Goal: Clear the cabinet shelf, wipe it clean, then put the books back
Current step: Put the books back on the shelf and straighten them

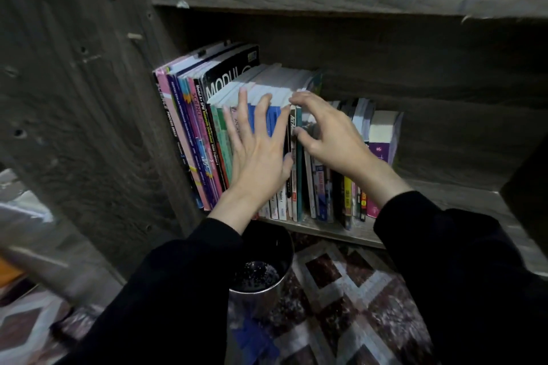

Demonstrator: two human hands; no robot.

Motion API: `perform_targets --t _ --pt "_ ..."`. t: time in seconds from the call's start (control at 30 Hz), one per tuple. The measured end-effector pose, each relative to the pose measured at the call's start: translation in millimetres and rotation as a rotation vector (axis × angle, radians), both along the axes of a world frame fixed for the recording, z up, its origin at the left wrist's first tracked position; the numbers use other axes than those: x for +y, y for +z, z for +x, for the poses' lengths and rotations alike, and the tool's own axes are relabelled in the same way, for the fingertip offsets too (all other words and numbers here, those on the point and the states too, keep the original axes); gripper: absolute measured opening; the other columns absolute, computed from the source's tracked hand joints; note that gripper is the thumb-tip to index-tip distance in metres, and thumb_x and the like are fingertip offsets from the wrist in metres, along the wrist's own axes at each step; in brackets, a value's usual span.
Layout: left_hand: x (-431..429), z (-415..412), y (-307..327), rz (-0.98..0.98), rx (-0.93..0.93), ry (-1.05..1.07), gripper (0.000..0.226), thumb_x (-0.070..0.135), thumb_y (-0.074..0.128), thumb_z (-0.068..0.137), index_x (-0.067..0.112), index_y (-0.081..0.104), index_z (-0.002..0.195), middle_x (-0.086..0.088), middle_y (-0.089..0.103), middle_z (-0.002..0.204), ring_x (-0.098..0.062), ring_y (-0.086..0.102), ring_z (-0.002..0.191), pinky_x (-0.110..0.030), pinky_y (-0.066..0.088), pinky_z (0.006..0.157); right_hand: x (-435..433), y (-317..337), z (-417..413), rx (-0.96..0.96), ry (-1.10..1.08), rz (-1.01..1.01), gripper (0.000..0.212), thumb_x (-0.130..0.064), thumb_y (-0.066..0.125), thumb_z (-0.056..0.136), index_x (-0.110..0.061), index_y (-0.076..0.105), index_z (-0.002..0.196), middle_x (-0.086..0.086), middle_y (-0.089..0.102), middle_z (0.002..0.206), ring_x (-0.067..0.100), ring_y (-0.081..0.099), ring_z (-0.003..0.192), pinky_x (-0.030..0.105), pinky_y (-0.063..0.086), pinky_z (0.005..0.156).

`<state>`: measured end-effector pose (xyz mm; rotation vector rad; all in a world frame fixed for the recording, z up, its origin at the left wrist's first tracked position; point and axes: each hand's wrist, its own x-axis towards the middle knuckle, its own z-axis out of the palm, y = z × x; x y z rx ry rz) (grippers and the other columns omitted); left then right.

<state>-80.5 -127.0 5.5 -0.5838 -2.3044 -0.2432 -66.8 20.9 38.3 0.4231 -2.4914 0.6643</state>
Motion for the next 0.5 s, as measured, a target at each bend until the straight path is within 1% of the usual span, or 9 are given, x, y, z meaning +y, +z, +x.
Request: perform_targets --t 0.07,0.13,0.2,0.27,0.3,0.37,0.4,0.43,0.5 --pt "3.7 4.1 -1.5 0.055 -0.026 -0.002 0.07 0.025 0.068 0.077 0.013 0.041 0.14 -0.025 0.024 0.149 -0.045 -0.007 0.141 -0.055 -0.018 0.11 0.1 1.9 0.6 -0.012 0.006 -0.001 0.049 -0.014 0.057 0.089 -0.016 0.046 0.136 0.0 0.044 0.146 0.014 0.045 0.13 0.03 0.037 0.105" --pt "5.4 10.3 -6.0 0.125 -0.055 -0.003 0.07 0.023 0.067 0.075 0.014 0.04 0.14 -0.023 0.022 0.149 -0.044 -0.007 0.142 -0.056 -0.013 0.112 -0.8 3.6 1.9 -0.036 0.016 0.004 0.047 -0.015 0.057 0.089 -0.018 0.045 0.135 -0.002 0.043 0.145 0.014 0.052 0.121 0.032 0.042 0.1" --pt "5.2 22.3 -13.2 0.188 -0.063 -0.006 0.069 0.021 0.065 0.075 0.014 0.04 0.138 -0.021 0.023 0.146 -0.042 -0.001 0.142 -0.055 -0.007 0.114 -1.6 5.4 3.3 -0.059 0.023 0.004 0.047 -0.016 0.057 0.09 -0.02 0.044 0.135 -0.004 0.043 0.145 0.013 0.055 0.117 0.031 0.044 0.097" --pt "2.7 38.7 -23.6 0.301 -0.05 -0.028 0.059 0.02 0.062 0.077 0.016 0.041 0.132 -0.02 0.031 0.14 -0.035 0.016 0.138 -0.051 0.009 0.113 -2.7 6.6 5.7 -0.088 0.035 -0.024 0.047 -0.014 0.056 0.091 -0.02 0.042 0.135 -0.005 0.041 0.147 0.008 0.054 0.113 0.028 0.042 0.096" --pt "1.4 45.5 -30.2 0.388 -0.058 -0.071 0.051 0.019 0.062 0.08 0.018 0.041 0.127 -0.019 0.035 0.135 -0.029 0.025 0.132 -0.047 0.02 0.11 -3.3 6.7 7.0 -0.103 0.037 -0.034 0.048 -0.012 0.055 0.091 -0.021 0.042 0.136 -0.006 0.04 0.148 0.001 0.055 0.106 0.025 0.041 0.094" --pt "-0.3 54.0 -40.8 0.57 -0.175 -0.22 0.046 0.016 0.062 0.089 0.026 0.035 0.125 -0.014 0.041 0.128 -0.018 0.041 0.116 -0.041 0.038 0.101 -3.7 6.7 9.4 -0.129 0.03 -0.032 0.052 -0.006 0.051 0.09 -0.023 0.04 0.138 -0.006 0.038 0.149 -0.017 0.046 0.076 0.02 0.039 0.086" --pt "-0.3 54.2 -43.1 0.64 -0.251 -0.28 0.051 0.017 0.062 0.091 0.03 0.031 0.13 -0.011 0.043 0.125 -0.016 0.049 0.106 -0.041 0.045 0.095 -3.7 7.1 9.9 -0.139 0.027 -0.033 0.054 -0.003 0.049 0.089 -0.023 0.04 0.138 -0.006 0.038 0.149 -0.019 0.039 0.067 0.018 0.038 0.082" --pt "0.6 51.4 -42.0 0.687 -0.293 -0.301 0.058 0.021 0.063 0.092 0.033 0.028 0.136 -0.008 0.045 0.123 -0.014 0.053 0.096 -0.041 0.05 0.089 -3.7 8.4 10.5 -0.152 0.025 -0.038 0.057 0.001 0.048 0.087 -0.023 0.04 0.138 -0.005 0.038 0.149 -0.018 0.038 0.066 0.018 0.04 0.082" --pt "4.5 38.9 -32.5 0.714 -0.322 -0.275 0.069 0.029 0.062 0.092 0.032 0.02 0.147 -0.003 0.048 0.121 -0.01 0.054 0.087 -0.036 0.052 0.084 -4.5 12.2 12.8 -0.174 0.022 -0.046 0.061 0.005 0.047 0.084 -0.022 0.04 0.139 -0.003 0.039 0.148 -0.007 0.049 0.082 0.023 0.044 0.09"
